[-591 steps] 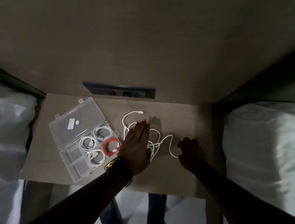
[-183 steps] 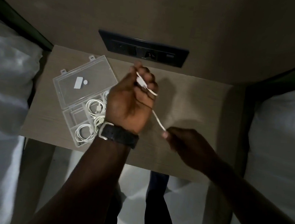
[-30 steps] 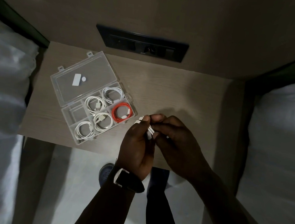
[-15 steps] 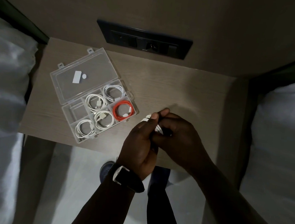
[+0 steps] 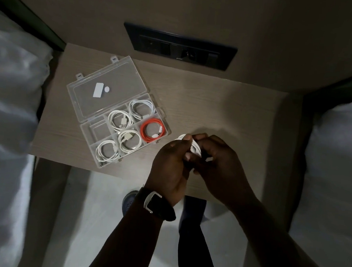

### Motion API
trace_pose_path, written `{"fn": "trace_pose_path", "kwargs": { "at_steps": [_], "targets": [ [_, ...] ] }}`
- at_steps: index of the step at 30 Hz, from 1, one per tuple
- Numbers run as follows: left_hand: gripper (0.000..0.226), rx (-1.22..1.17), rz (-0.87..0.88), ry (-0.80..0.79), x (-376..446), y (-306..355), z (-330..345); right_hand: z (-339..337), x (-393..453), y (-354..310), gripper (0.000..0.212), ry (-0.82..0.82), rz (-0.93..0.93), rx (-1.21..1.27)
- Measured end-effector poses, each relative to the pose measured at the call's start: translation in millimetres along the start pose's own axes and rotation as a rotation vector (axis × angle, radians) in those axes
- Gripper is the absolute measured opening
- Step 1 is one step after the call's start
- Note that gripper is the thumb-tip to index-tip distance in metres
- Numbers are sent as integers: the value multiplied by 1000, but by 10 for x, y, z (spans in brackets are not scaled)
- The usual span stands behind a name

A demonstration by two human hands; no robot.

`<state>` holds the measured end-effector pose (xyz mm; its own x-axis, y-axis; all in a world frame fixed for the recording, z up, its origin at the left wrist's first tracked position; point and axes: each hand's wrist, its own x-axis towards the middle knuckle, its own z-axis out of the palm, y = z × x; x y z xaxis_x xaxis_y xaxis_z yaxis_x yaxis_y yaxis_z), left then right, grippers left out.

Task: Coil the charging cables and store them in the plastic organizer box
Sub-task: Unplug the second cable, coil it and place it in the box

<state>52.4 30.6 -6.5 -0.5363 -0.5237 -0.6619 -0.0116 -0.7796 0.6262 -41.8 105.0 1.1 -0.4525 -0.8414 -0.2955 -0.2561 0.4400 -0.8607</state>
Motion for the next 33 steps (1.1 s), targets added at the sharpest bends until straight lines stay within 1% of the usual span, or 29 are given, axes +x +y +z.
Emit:
{"fn": "trace_pose_path", "kwargs": {
  "at_steps": [2,4,8,10,11,13,14,18,20,21,23,24,26,27,29,32,33],
  "targets": [
    [46,5,9,28,-22,-18,7,51,7,24,18,10,-31,-60],
    [46,54,21,53,-30,-38,34,81,6,71,15,66,-37,-125],
    [26,154,-5,102,-28,-88,73,125,26,156,12,160,-52,-264],
    [19,175,9,85,-36,-109,66,149,42,190,12,179,-42,-292],
    [19,204,37,57,-45,-108,51,163,47,204,14,179,-46,-293],
    [27,261,95,8,-45,-100,-14,195,51,221,16,158,-54,-261],
    [24,264,102,-6,-43,-85,-56,208,55,225,15,145,-45,-227],
    [19,231,44,-134,-52,25,-273,239,73,221,5,105,82,-41],
    [16,213,17,-202,-49,68,-341,251,86,196,4,75,149,45],
    [15,229,24,-207,-42,78,-336,256,100,189,5,61,180,83],
    [19,351,131,-165,-47,75,-254,272,132,186,8,68,237,147],
    [20,476,213,-126,-55,45,-197,285,145,192,8,87,245,143],
    [20,735,332,-10,-76,-65,-107,318,157,221,9,117,215,65],
    [20,795,348,32,-85,-110,-87,334,145,228,9,121,202,39],
    [19,774,312,37,-112,-105,-98,355,117,229,11,113,211,39],
    [12,557,120,-128,-152,29,-198,350,107,244,18,92,283,152],
    [10,534,97,-151,-178,72,-224,351,117,241,19,81,277,161]
  ]
}}
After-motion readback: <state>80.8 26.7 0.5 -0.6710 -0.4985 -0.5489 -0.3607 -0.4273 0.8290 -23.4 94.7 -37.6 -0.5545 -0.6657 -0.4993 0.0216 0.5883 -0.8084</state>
